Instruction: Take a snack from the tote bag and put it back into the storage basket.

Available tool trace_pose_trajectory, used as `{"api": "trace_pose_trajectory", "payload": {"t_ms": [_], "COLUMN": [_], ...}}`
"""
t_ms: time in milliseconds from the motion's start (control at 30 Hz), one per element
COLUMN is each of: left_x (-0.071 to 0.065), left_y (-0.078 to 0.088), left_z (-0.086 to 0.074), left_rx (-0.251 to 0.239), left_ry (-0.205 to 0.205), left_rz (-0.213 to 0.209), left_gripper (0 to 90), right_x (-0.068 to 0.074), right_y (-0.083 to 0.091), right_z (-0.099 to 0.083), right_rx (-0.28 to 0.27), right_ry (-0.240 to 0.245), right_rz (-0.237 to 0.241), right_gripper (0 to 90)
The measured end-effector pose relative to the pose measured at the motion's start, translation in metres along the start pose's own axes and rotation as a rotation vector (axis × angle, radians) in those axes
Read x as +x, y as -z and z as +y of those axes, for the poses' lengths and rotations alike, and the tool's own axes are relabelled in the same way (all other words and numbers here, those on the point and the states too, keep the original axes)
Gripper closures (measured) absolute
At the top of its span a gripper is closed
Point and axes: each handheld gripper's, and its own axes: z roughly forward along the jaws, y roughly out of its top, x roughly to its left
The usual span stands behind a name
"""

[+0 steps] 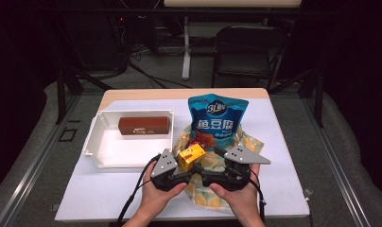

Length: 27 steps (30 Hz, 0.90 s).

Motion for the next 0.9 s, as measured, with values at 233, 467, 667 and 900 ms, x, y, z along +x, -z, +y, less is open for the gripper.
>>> {"api": "trace_pose_trajectory", "payload": {"t_ms": [233, 467, 667, 900], "left_x": [0.01, 0.021, 0.03, 0.041], "left_y": [0.012, 0.026, 0.039, 0.049], "left_z": [-0.003, -0.006, -0.008, -0.013], "left_rx": [-0.017, -0.028, -0.036, -0.045], "left_ry": [0.027, 0.04, 0.052, 0.072], "left_rz": [0.04, 0.075, 0.087, 0.121], "left_gripper": [50.9, 50.9, 50.9, 50.8], "right_x": [-0.01, -0.022, -0.034, -0.049], "right_y": [0.008, 0.013, 0.017, 0.026], "right_z": [-0.006, -0.015, -0.026, -0.04], "right_rx": [0.005, 0.019, 0.035, 0.058], "right_ry": [0.007, -0.003, -0.008, -0.024], "right_rz": [-0.023, -0.054, -0.085, -0.124], "right_gripper": [12.1, 12.4, 13.1, 14.0]}}
